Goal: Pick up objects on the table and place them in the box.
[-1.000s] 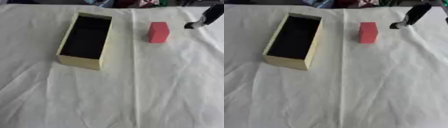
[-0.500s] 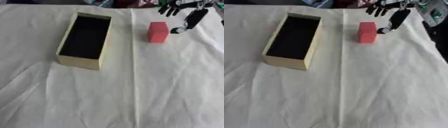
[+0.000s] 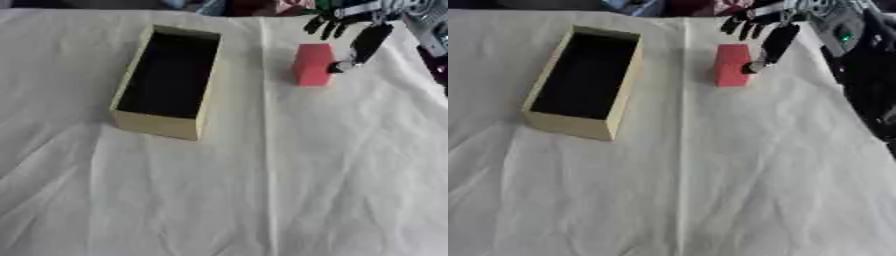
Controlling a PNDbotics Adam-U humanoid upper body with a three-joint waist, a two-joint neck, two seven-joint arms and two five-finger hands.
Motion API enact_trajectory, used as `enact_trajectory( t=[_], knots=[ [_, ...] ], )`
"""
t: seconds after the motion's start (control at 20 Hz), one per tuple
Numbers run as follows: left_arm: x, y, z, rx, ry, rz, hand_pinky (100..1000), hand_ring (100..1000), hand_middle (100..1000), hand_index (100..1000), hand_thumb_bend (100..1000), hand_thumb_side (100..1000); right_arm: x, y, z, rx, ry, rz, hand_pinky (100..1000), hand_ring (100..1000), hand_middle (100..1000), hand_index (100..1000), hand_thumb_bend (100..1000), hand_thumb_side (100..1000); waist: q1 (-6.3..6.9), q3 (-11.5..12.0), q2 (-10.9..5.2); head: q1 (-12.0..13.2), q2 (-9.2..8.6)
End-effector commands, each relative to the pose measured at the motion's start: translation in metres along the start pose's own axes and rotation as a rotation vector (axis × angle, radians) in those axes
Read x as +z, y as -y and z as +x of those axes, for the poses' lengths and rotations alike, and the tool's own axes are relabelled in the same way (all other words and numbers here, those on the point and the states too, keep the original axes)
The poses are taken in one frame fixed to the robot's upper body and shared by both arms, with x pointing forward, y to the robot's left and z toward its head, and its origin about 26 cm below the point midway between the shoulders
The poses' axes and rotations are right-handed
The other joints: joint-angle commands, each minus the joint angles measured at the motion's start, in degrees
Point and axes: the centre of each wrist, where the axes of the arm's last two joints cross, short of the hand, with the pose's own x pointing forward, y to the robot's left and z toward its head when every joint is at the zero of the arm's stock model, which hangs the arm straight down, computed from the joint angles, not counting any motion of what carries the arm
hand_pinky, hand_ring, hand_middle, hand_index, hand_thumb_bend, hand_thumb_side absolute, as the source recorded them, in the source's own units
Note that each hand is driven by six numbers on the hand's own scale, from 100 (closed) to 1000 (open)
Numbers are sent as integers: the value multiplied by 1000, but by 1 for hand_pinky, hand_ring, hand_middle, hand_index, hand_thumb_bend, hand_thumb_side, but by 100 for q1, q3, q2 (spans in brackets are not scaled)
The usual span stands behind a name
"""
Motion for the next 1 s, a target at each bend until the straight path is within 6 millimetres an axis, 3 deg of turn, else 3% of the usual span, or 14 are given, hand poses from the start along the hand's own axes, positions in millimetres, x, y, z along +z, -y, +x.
enact_trajectory(
  t=[0.05, 0.4, 0.7, 0.9, 1.0],
  knots=[
    [-6, 1, 7, 11, 32, -8, 572, 545, 525, 676, 134, 100, 9, 14, -2, 32, -41, -38, 857, 908, 949, 998, 429, 180, -69, 7, -128, -30, -82],
    [-5, 2, 7, 16, 31, -8, 571, 544, 525, 676, 130, 100, -3, 6, 0, 68, -86, -12, 867, 942, 948, 995, 474, 220, -62, 36, -86, -83, -111],
    [-5, 3, 7, 19, 30, -7, 571, 544, 524, 675, 129, 100, -14, -2, -1, 64, -133, -12, 865, 940, 888, 965, 469, 233, -67, 70, -59, -137, -113],
    [-6, 4, 7, 22, 32, -9, 571, 544, 524, 675, 128, 100, -19, -7, -2, 38, -153, -39, 856, 930, 782, 905, 346, 246, -69, 94, -46, -156, -121],
    [-6, 4, 7, 24, 32, -10, 571, 544, 524, 674, 128, 100, -20, -9, -3, 23, -174, -64, 853, 926, 758, 882, 325, 216, -69, 109, -41, -173, -129]
  ],
)
